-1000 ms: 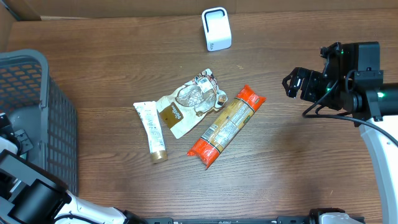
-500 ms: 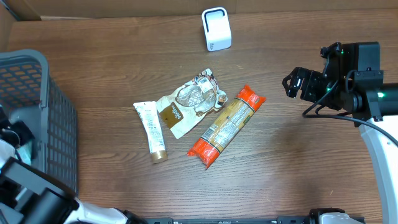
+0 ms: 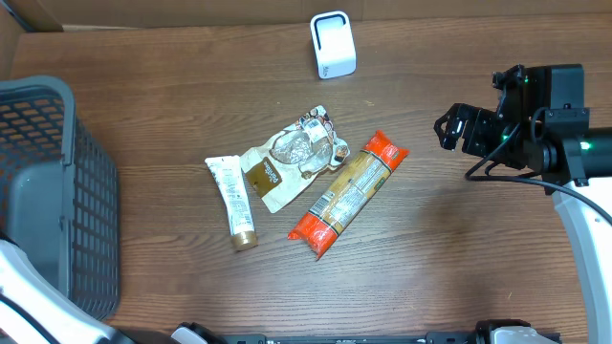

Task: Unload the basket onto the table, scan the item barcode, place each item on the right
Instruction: 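Lower the left gripper into the basket and grasp the mint-green packet, then carry the mint-green packet out and drop it right of the pasta pack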

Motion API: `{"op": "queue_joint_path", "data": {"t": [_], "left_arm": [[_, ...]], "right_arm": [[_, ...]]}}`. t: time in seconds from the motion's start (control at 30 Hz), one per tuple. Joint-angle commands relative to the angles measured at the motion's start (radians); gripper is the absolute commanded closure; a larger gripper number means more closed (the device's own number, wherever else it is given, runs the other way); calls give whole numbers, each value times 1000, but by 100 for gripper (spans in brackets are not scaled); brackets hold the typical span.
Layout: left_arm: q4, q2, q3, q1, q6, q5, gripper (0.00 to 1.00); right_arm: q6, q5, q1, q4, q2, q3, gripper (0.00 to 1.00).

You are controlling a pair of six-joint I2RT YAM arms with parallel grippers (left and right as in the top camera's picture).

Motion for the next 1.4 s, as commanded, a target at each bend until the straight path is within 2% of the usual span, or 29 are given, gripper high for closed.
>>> {"op": "queue_joint_path", "data": {"t": [0.0, 0.2, 0.37, 0.4, 0.43, 0.5, 0.7, 0.8, 0.87, 0.97, 1.03, 1.1, 1.13, 1.23, 1.37], "left_arm": [[6, -113, 66, -34, -116, 127, 96], [-81, -248, 71, -235, -260, 280, 96], [-272, -257, 70, -503, -256, 241, 96], [-309, -254, 70, -560, -243, 207, 96], [-401, -239, 70, -696, -215, 100, 96], [-465, -218, 70, -825, -212, -31, 96], [-545, -85, 70, -1196, -217, -384, 96], [-534, 14, 70, -1328, -288, -475, 96], [-516, 80, 70, -1382, -367, -474, 96], [-489, 187, 70, -1456, -553, -470, 96], [-454, 296, 70, -1516, -759, -436, 96], [-414, 358, 70, -1544, -833, -370, 96], [-348, 415, 70, -1570, -851, -272, 96], [-234, 488, 70, -1607, -852, -148, 96], [-148, 552, 70, -1648, -933, -140, 96]], "right_arm": [[-3, 0, 5, 2, -3, 29, 0], [-4, 0, 5, 2, -3, 29, 0], [-4, 0, 5, 2, -3, 29, 0], [-4, 0, 5, 2, -3, 29, 0], [-4, 0, 5, 2, -3, 29, 0], [-3, 0, 5, 2, -3, 29, 0], [-4, 0, 5, 2, -3, 29, 0], [-3, 0, 5, 2, -3, 29, 0], [-4, 0, 5, 2, -3, 29, 0], [-4, 0, 5, 2, -3, 29, 0], [-4, 0, 5, 2, -3, 29, 0], [-4, 0, 5, 2, -3, 29, 0], [-4, 0, 5, 2, -3, 29, 0], [-3, 0, 5, 2, -3, 29, 0], [-4, 0, 5, 2, -3, 29, 0]]}}
